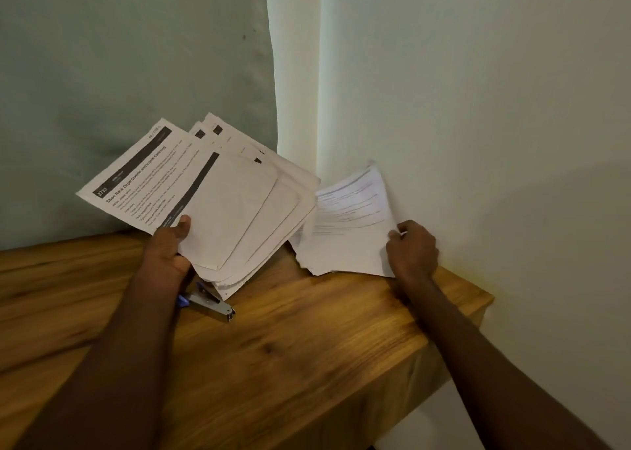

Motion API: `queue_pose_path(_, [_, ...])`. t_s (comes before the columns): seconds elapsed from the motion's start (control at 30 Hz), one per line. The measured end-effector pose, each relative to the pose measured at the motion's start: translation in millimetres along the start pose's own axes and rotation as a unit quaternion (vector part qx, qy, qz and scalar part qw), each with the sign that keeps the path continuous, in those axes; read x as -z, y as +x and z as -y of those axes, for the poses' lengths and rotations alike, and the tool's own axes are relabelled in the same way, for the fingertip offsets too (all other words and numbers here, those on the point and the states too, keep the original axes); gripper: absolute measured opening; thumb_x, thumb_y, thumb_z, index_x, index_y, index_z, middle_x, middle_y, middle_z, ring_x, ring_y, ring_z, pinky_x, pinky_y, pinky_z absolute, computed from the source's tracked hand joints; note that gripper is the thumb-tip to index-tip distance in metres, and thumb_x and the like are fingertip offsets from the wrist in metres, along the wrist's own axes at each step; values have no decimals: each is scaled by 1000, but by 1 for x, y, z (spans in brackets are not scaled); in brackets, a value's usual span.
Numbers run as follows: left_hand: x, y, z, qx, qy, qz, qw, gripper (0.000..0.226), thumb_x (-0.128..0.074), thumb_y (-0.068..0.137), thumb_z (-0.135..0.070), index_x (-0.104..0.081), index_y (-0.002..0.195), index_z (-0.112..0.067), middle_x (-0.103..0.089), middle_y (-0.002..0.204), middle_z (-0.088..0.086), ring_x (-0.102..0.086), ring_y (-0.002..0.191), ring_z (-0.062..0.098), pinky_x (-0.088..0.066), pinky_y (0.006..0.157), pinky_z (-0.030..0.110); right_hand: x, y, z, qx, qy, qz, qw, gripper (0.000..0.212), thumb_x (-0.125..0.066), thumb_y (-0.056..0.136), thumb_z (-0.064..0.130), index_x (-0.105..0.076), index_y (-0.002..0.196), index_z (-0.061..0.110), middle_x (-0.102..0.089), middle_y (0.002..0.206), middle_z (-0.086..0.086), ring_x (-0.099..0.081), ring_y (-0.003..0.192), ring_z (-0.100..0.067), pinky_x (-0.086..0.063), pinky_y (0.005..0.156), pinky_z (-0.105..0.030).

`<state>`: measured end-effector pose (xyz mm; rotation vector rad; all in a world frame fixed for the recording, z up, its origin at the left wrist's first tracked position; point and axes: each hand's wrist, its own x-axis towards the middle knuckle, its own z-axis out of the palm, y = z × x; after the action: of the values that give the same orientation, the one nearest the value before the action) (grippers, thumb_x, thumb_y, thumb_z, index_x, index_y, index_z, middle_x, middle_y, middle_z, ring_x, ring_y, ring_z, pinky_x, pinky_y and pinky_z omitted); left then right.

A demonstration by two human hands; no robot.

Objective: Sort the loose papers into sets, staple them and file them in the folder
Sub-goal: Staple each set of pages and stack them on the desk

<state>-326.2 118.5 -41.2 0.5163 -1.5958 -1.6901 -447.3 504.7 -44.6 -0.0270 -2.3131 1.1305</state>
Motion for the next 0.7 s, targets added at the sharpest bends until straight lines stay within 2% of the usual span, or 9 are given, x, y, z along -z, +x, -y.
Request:
queue_pose_path(0.17, [0,2,3,11,-8,-15,1000,50,-60,104,-24,-47,149,-6,-51,150,17,-49,135,40,-38,118,49,6,0,2,-43,-51,-60,996,19,-64,98,16,-69,115,8,-71,113,-12,-69,98,-31,-55,77,-39])
queue_pose_path(0.3, [1,4,4,5,8,-16,1000,49,-58,104,-16,-45,150,-3,-49,152,17,-47,137,39,-38,111,36,6,-2,0,-26,-87,-27,996,17,-69,96,16,-69,110,6,-70,111,-13,-68,97,-31,-54,76,-39])
queue_pose_path(0.37, [0,4,3,13,12,-10,1000,49,-59,104,-17,-45,149,-3,-49,152,18,-46,137,40,-37,116,40,5,-1,-1,-22,-84,-4,996,18,-70,95,15,-70,109,5,-71,112,-13,-69,97,-31,-53,76,-37])
queue_pose_path(0.5, [1,3,1,29,16,-1,999,49,-59,104,-23,-46,148,-4,-50,151,19,-47,137,43,-34,120,52,4,-1,0,6,-90,35,995,22,-69,95,14,-69,116,7,-70,117,-12,-68,101,-30,-53,80,-37])
queue_pose_path(0.63, [-3,1,-1,25,17,17,999,50,-59,104,-22,-45,148,-2,-50,150,19,-47,136,42,-35,119,47,3,0,2,38,-118,58,991,34,-68,95,13,-64,129,8,-67,126,-13,-65,111,-32,-53,89,-40])
queue_pose_path(0.7, [-8,-3,-2,23,12,29,999,48,-58,105,-19,-46,148,-3,-52,146,16,-52,129,36,-40,111,38,1,-1,4,56,-173,67,981,40,-64,97,16,-58,136,12,-62,131,-11,-58,119,-32,-49,95,-45])
